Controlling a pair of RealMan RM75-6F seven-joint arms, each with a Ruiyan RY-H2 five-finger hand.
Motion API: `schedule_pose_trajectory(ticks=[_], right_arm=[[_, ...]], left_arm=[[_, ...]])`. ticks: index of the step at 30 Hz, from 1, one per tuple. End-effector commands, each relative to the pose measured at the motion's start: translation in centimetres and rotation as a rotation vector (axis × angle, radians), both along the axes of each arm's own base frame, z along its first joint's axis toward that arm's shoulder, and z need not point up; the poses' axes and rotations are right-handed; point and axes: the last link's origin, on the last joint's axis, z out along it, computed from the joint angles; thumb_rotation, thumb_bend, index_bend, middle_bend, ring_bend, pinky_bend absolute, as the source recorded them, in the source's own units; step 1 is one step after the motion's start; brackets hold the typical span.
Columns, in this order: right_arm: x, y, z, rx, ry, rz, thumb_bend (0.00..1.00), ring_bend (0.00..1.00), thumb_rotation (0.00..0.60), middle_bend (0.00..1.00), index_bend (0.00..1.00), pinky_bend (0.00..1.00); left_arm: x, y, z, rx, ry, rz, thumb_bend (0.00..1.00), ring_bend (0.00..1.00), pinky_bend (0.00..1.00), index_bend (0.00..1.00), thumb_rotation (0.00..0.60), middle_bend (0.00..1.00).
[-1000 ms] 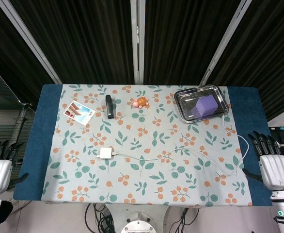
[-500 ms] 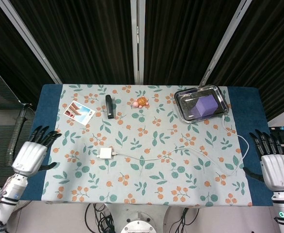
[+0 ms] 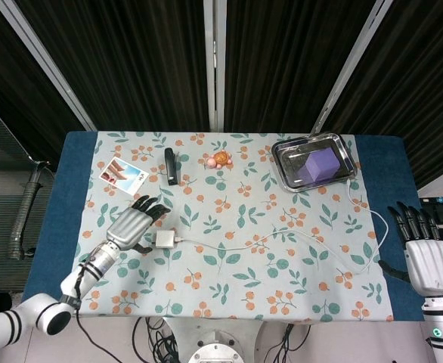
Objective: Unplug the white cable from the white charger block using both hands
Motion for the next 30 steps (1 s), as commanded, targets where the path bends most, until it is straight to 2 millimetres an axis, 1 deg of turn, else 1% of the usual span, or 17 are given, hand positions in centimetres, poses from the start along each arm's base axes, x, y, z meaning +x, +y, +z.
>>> schedule_pose_trajectory(ticks=[1, 6, 12, 18, 23, 26, 28, 30], right_arm=[[-0.1, 0.1, 0.1, -0.006, 0.001, -0.01, 0.0, 0.0, 0.6, 0.03, 0.02, 0.0], [-0.3, 0.2, 0.1, -0.008, -0.003, -0.017, 0.0, 0.0, 0.6, 0.03, 0.02, 0.0], [-0.4, 0.3, 0.0, -0.01, -0.005, -0.025, 0.0, 0.0, 0.6, 0.03, 0.02, 0.0], [-0.3, 0.2, 0.0, -0.009, -0.004, -0.021, 0.0, 0.0, 0.6, 0.03, 0.02, 0.0], [-0.4, 0.2, 0.0, -0.013, -0.007, -0.025, 0.0, 0.0, 0.6, 0.03, 0.02, 0.0], [-0.5, 0.2, -0.1, -0.012, -0.009, -0.028, 0.0, 0.0, 0.6, 0.03, 0.02, 0.0], [-0.5, 0.2, -0.1, -0.012, -0.01, -0.027, 0.0, 0.0, 0.6, 0.03, 0.02, 0.0], [-0.5, 0.2, -0.1, -0.013, -0.011, -0.027, 0.0, 0.0, 0.6, 0.03, 0.02, 0.0]], left_arm=[[0.6, 0.4, -1.4, -0.039, -0.022, 0.026, 0.01, 0.03, 0.03, 0.13, 0.6, 0.13], [0.3, 0.5, -2.6, -0.045, 0.026, 0.012, 0.01, 0.03, 0.03, 0.12, 0.6, 0.13], [0.6, 0.8, -3.4, -0.063, -0.006, 0.043, 0.01, 0.03, 0.03, 0.12, 0.6, 0.13], [0.4, 2.2, -3.1, -0.031, 0.013, 0.043, 0.01, 0.03, 0.04, 0.13, 0.6, 0.13], [-0.3, 2.6, -2.5, -0.034, 0.028, 0.072, 0.01, 0.03, 0.04, 0.15, 0.6, 0.13], [-0.3, 2.3, -2.5, -0.05, 0.024, 0.081, 0.01, 0.04, 0.04, 0.21, 0.6, 0.16], [-0.4, 2.2, -2.7, -0.057, 0.025, 0.082, 0.01, 0.09, 0.05, 0.26, 0.6, 0.2], [-0.4, 2.1, -2.9, -0.058, 0.028, 0.083, 0.01, 0.11, 0.05, 0.29, 0.6, 0.24]])
